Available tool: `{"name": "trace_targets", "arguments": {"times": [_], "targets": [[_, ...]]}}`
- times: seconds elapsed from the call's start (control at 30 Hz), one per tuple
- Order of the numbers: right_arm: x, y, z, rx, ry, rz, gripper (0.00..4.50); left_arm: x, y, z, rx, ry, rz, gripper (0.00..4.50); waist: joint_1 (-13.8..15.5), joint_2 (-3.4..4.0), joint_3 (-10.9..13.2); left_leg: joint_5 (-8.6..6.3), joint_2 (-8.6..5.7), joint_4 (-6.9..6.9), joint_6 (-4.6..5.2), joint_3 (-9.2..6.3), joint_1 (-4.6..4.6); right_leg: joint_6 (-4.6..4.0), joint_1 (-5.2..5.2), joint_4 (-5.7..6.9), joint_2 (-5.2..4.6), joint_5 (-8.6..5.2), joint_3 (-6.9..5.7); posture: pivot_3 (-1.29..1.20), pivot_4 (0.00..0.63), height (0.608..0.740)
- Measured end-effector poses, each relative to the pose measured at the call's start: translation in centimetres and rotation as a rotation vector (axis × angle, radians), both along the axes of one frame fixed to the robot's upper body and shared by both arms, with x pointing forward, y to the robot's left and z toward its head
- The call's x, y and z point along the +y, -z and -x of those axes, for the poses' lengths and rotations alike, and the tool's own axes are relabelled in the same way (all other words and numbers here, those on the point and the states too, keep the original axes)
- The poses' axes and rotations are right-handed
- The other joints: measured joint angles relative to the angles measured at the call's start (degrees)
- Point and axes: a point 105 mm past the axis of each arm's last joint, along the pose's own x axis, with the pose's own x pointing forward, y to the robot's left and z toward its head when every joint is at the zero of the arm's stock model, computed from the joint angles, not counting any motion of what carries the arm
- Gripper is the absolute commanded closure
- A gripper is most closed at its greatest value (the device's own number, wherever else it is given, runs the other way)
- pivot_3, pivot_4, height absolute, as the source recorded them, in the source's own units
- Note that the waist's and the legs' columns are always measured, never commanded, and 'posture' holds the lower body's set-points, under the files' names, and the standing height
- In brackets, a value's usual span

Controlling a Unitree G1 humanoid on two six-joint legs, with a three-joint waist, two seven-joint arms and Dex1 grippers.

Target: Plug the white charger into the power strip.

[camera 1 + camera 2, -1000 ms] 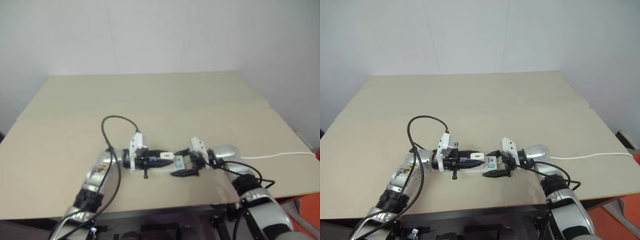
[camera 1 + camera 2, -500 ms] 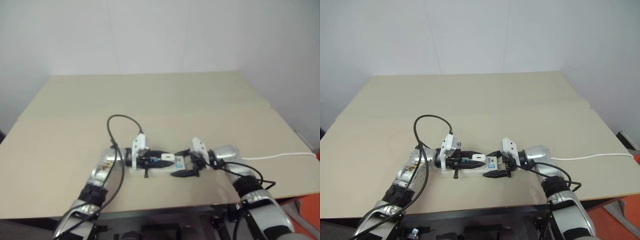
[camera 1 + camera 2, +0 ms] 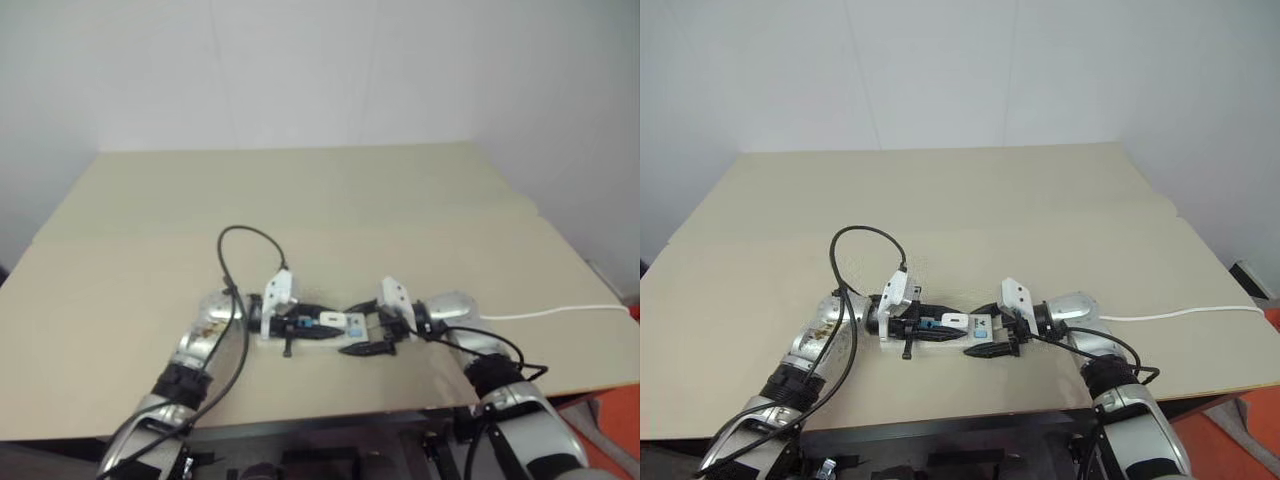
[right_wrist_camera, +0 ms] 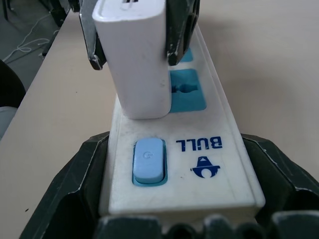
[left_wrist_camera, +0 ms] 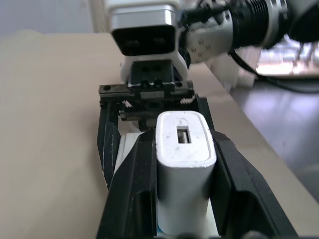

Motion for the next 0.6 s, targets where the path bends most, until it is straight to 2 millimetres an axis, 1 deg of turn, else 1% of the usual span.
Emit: {"name": "trace_targets", "arguments": {"times": [0.17, 0.6], "targets": [[0.06, 0.19, 0.0, 0.001, 0.002, 0.01, 1.06, 0.09, 0.3, -0.03, -0.004, -0.012, -0.001, 3.48, -0.02, 0.02, -0.02, -0.16, 0.06, -0.08, 0.03, 0.02, 0.6, 0.0, 0.64, -0.19, 0.04, -0.01, -0.02, 0.0, 0.15, 0.74], [0.17, 0.25, 0.03, 0.003, 0.0, 0.009, 1.06, 0.18, 0.31, 0.24, 0.04, -0.053, -0.006, 3.48, -0.09, 0.02, -0.03, -0.25, 0.13, -0.08, 0.01, 0.07, 0.65, -0.01, 0.64, -0.2, 0.11, -0.02, 0.03, 0.0, 0.15, 0.74]]}}
